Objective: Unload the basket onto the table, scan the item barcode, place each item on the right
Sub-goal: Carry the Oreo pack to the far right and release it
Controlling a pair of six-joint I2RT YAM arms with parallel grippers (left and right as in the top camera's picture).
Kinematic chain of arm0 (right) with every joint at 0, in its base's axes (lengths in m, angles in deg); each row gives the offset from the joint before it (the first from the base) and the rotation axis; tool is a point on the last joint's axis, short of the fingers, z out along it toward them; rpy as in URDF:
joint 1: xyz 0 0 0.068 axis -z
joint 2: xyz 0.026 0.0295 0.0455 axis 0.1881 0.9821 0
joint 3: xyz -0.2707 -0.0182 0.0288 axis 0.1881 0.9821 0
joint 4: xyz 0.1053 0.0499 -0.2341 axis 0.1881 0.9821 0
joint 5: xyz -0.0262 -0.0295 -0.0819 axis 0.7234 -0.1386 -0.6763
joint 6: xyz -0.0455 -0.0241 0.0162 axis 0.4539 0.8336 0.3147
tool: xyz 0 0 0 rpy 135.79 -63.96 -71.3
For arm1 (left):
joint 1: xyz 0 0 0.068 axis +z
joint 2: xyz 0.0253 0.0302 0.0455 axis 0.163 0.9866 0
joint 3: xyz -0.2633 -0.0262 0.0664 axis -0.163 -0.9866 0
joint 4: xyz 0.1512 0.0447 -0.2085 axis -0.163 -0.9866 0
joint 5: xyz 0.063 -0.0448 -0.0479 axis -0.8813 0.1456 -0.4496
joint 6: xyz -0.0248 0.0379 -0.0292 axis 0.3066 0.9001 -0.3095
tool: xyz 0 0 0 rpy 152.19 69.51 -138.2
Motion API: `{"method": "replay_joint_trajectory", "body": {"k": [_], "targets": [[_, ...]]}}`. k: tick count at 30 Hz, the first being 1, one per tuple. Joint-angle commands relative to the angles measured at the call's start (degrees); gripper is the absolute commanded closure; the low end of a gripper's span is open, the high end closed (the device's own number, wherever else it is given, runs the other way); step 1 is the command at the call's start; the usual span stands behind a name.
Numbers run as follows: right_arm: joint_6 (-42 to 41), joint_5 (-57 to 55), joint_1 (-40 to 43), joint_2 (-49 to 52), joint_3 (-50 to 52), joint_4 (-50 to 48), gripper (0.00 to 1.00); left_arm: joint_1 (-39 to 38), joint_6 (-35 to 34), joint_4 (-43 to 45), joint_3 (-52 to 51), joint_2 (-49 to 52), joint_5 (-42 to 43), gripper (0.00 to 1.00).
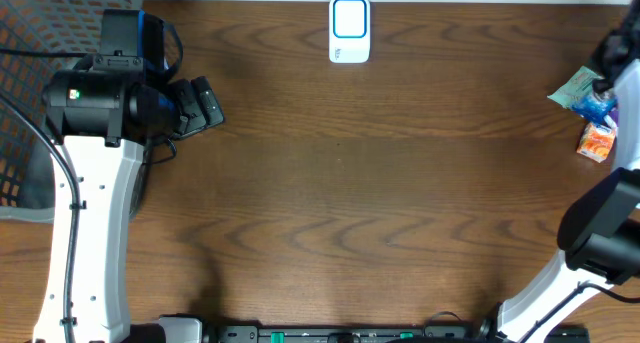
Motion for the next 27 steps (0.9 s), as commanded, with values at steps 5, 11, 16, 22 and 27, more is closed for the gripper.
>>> {"method": "replay_joint_trajectory", "body": {"k": [5, 11, 16, 22, 27], "targets": [[0.7, 2.4, 3.1, 4.4, -0.1, -2.2, 0.99, 0.2, 0.3, -0.1, 0.2, 0.3, -0.9, 0.02], [0.7, 2.4, 4.2, 7.5, -0.1, -1.9, 0.50, 0.2, 0.3, -0.1, 0.2, 0.3, -0.9, 0.02], [0.7, 2.2, 4.4, 6.0, -0.1, -0.4, 0.08, 0.2, 0.3, -0.1, 0.2, 0.3, -0.9, 0.02], [0.6, 2.8, 3.4, -2.6, -0.1, 2.2, 0.01, 0.2, 0.4, -0.1, 0.2, 0.3, -0.9, 0.02], [0.4, 10.4, 1.7, -13.1, -0.1, 6.8, 0.01, 0.2, 0.3, -0.1, 0.2, 0.3, -0.9, 0.02]]}}
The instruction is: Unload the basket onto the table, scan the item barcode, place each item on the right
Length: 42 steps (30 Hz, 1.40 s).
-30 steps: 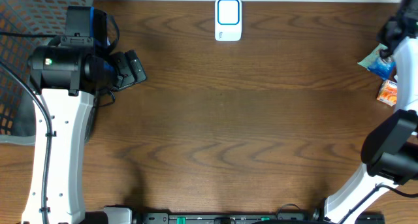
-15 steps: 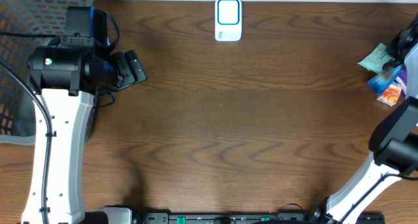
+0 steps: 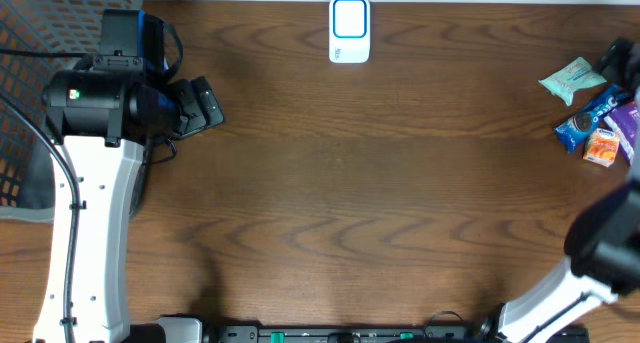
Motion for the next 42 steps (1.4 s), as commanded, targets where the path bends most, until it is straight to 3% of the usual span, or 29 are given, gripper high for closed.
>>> {"method": "replay_joint_trajectory", "body": {"k": [1, 6, 13, 19, 24, 30, 42], "targets": [[-0.2, 8.0, -1.7, -10.1, -0.3, 2.7, 0.01, 0.2, 0.3, -0.1, 0.2, 0.3, -0.9, 0.02], [-0.2, 16.5, -3.8, -18.7, -0.3, 12.2, 0.01, 0.2, 0.3, -0.1, 0.2, 0.3, -0.9, 0.02], [-1.7, 17.1, -9.7, -29.0, 3.0, 23.0, 0.01, 0.2, 0.3, -0.1, 0.2, 0.3, -0.9, 0.02], [-1.7, 17.2, -17.6, -43.0, 18.8, 21.3, 0.01, 0.2, 0.4, -0.1, 0.2, 0.3, -0.9, 0.02], [-6.9, 17.4, -20.8, -51.6, 30.0, 21.6, 0.01, 0.2, 0.3, -0.1, 0.2, 0.3, -0.9, 0.02], [-8.3, 17.3, -20.9, -55.0, 36.4, 23.8, 0.01, 0.2, 0.3, -0.1, 0.2, 0.3, -0.9, 0.02], [-8.2, 17.7, -20.9, -54.6, 38.4, 28.5, 0.01, 0.2, 0.3, -0.1, 0.2, 0.3, -0.9, 0.02]]}}
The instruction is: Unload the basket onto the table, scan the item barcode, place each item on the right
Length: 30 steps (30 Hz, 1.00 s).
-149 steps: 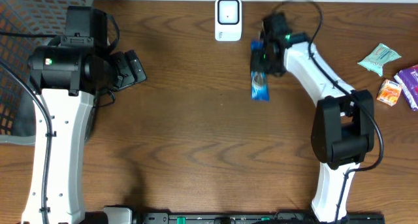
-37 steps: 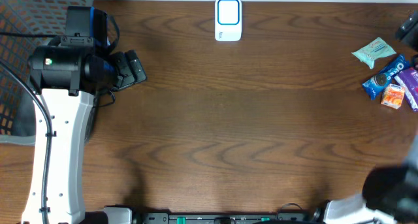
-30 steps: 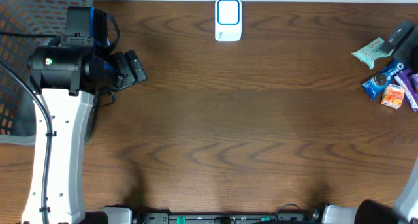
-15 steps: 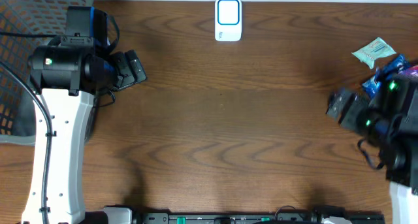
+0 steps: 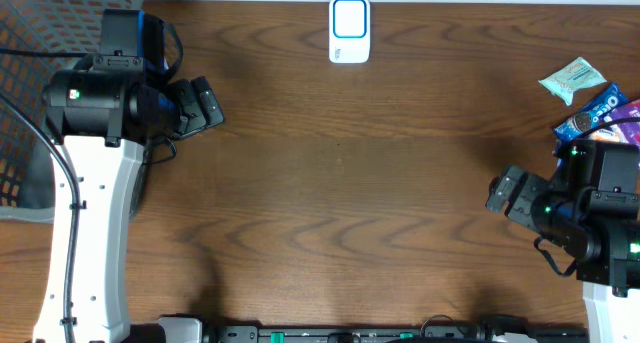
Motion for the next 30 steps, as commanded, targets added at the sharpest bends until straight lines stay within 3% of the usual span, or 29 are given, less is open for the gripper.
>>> {"method": "replay_joint_trajectory", "body": {"k": [1, 15, 21, 26, 30], "targets": [[-0.8, 1.2, -0.4, 0.0, 0.3, 1.9, 0.01, 0.2, 0.3, -0.1, 0.2, 0.3, -0.9, 0.02], [0.9, 3.7, -0.4, -0.5, 4.5, -2.4, 0.01, 0.2, 0.4, -0.1, 0.2, 0.3, -0.9, 0.02], [2.4, 5.1, -0.5, -7.7, 15.4, -13.6, 0.01, 0.2, 0.3, -0.1, 0.2, 0.3, -0.9, 0.02], [11.0, 14.1, -0.5, -20.3, 28.4, -27.2, 0.01, 0.2, 0.4, -0.1, 0.2, 0.3, -0.9, 0.02], [12.4, 16.8, -0.5, -29.3, 37.5, -36.1, 0.01, 0.2, 0.4, -0.1, 0.2, 0.3, -0.9, 0.02]]}}
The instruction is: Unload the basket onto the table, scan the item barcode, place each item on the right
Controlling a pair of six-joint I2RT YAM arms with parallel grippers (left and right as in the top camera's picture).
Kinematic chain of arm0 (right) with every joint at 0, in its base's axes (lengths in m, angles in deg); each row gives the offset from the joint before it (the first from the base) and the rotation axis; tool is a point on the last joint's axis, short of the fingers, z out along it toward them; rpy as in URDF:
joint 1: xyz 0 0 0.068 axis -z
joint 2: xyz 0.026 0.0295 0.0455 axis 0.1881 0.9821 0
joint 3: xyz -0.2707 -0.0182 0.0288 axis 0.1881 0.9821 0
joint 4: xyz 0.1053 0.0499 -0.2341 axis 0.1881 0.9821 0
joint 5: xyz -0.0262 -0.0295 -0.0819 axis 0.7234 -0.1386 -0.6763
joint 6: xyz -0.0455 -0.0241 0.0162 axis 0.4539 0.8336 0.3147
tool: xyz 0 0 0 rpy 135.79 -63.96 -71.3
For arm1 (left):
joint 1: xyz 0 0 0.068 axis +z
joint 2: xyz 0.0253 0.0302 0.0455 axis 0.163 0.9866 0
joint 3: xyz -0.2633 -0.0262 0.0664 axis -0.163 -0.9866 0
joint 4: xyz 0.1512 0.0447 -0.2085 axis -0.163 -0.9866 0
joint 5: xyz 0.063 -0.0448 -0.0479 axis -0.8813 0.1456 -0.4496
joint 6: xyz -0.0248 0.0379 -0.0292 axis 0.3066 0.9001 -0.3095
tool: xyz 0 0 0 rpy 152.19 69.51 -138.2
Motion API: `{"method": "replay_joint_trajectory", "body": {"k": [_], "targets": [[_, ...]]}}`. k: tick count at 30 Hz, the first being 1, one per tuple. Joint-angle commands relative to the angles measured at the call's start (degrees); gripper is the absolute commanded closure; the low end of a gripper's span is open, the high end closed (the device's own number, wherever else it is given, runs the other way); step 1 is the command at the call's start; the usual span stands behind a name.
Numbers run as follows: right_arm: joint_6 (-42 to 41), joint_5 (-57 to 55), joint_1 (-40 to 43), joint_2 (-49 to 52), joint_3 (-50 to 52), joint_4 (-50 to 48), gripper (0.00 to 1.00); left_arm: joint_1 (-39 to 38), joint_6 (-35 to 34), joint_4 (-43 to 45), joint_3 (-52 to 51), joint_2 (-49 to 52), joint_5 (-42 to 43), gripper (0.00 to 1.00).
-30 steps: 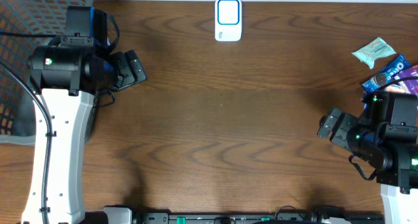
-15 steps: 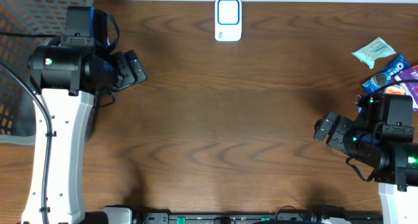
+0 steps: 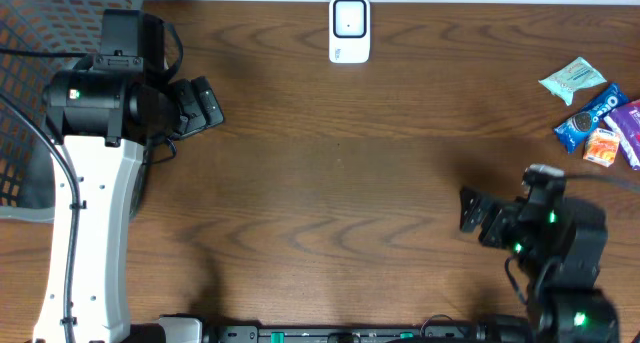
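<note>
The white barcode scanner stands at the table's far edge, in the middle. The items lie in a small heap at the right edge: a teal packet, a blue Oreo packet, a small orange box and a purple packet. My right gripper hovers low at the front right, pointing left, open and empty, well short of the heap. Beside the basket at the far left, my left gripper is shut on nothing.
A grey mesh basket fills the back left corner, partly under the left arm. The right arm's body takes up the front right corner. Bare brown table lies between the two arms.
The right arm has moved nearer the front edge and its gripper further left. The orange box, hidden under the arm before, now shows. The scanner's screen rim has turned from blue to dark.
The right arm first reached over the heap at the right edge, covering part of it. Then it was at the edge with the teal, Oreo and orange items showing. Later it stood in front of the heap, now lower still. The left arm has stayed put.
</note>
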Motion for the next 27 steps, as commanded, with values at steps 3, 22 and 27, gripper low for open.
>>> {"method": "replay_joint_trajectory", "body": {"k": [3, 22, 27], "targets": [[3.8, 4.3, -1.4, -9.4, 11.0, -9.3, 0.01, 0.2, 0.3, -0.2, 0.2, 0.3, -0.9, 0.02], [2.6, -7.5, -6.2, -30.4, 31.0, -32.5, 0.01, 0.2, 0.3, -0.1, 0.2, 0.3, -0.9, 0.02], [1.1, -8.6, -5.8, -30.9, 32.7, -35.1, 0.01, 0.2, 0.3, -0.1, 0.2, 0.3, -0.9, 0.02]]}}
